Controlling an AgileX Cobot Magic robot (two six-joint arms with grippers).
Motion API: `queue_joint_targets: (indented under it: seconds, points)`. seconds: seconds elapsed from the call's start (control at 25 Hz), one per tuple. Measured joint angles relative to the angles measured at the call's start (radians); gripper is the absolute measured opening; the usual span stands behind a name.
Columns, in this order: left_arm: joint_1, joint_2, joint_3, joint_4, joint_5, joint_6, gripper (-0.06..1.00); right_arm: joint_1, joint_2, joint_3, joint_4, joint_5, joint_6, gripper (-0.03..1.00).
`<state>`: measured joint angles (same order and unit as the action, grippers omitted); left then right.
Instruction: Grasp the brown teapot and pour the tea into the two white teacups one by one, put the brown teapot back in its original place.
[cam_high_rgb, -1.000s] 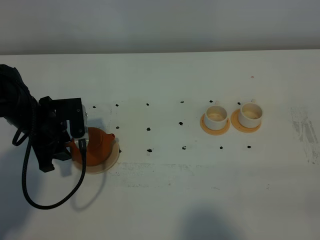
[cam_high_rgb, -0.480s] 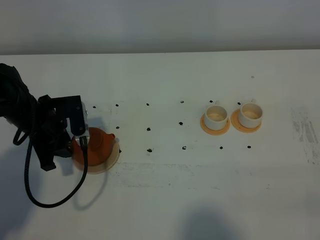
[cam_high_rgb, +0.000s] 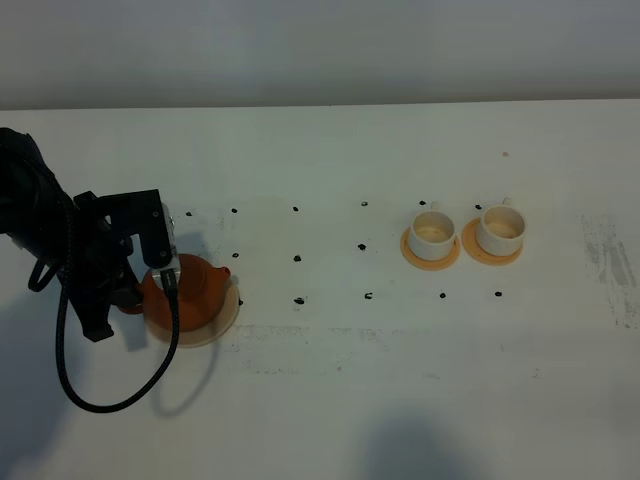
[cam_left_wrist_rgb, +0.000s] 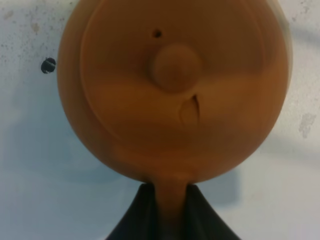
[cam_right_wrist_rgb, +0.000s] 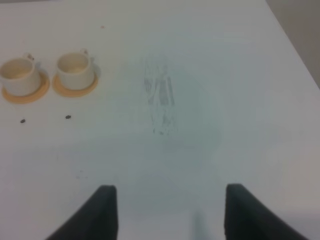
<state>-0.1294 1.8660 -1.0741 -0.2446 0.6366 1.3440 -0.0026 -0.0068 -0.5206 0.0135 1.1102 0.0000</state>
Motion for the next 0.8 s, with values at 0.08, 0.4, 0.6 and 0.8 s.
queue_joint_targets:
  seconds: [0.08,0.4,0.6,0.8]
  points:
    - [0.0,0.0,0.0,0.0,0.0,-0.001,0.08,0.0,0.0,0.0,0.0,0.0,0.0,0.46]
    - [-0.01,-0.054,0.0,-0.02,-0.023,-0.001,0.08,0.0,0.0,0.0,0.0,0.0,0.0,0.46]
    - [-0.012,-0.098,0.0,-0.053,-0.016,-0.001,0.08,0.0,0.0,0.0,0.0,0.0,0.0,0.46]
    - [-0.04,-0.104,-0.044,-0.068,0.025,-0.004,0.08,0.0,0.0,0.0,0.0,0.0,0.0,0.46]
